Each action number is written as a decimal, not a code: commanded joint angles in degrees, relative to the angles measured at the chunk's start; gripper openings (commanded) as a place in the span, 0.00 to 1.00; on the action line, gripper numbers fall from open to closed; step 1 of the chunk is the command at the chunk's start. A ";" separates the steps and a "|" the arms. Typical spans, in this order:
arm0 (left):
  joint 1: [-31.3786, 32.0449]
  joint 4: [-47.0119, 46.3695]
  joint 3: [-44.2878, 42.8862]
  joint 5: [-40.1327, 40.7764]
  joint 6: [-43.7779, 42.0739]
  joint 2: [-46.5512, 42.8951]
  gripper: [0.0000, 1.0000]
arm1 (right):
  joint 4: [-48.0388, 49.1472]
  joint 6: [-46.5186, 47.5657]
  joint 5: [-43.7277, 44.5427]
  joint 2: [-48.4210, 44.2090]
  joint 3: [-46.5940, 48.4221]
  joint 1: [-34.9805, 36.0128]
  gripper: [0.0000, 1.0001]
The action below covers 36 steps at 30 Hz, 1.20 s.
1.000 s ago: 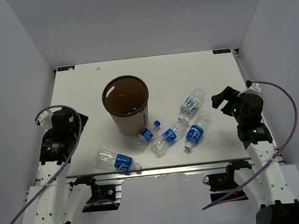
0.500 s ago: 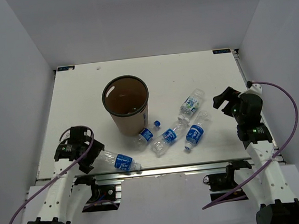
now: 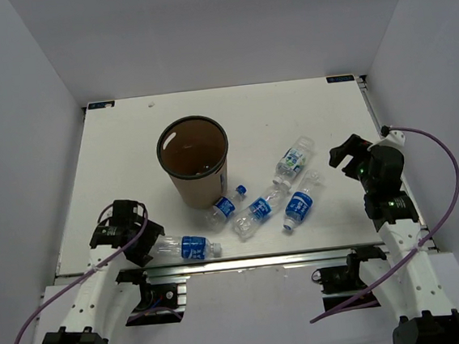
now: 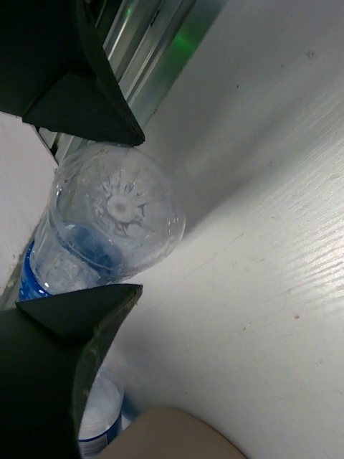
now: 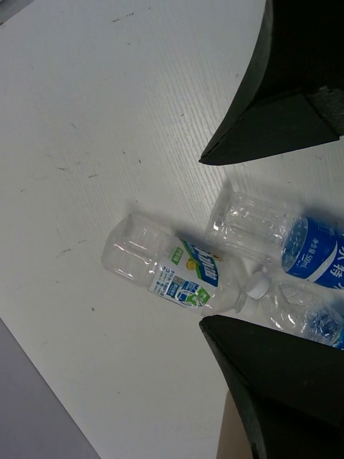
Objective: Put the plastic bottles in the bin
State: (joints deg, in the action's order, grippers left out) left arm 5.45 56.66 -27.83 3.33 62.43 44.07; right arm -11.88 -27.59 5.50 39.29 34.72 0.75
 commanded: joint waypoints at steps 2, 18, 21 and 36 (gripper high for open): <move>0.00 -4.71 2.43 -2.27 1.20 -0.57 0.71 | 2.83 0.88 2.06 -1.40 -0.53 -0.05 0.89; 0.00 0.02 -29.25 0.57 -21.36 6.19 0.00 | 4.59 2.72 -0.84 -2.81 -1.58 -0.05 0.90; 0.00 1.25 -35.86 -3.41 -25.16 6.55 0.00 | 4.58 2.98 -1.01 -2.64 -1.67 -0.05 0.89; 0.00 -13.30 -59.79 -16.28 -24.37 13.23 0.00 | 8.80 7.20 -13.67 -2.99 -3.08 -0.05 0.89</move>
State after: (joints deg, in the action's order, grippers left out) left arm 5.43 53.21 -85.21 -10.59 35.51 56.95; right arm -7.55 -22.85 -2.87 37.08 32.49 0.75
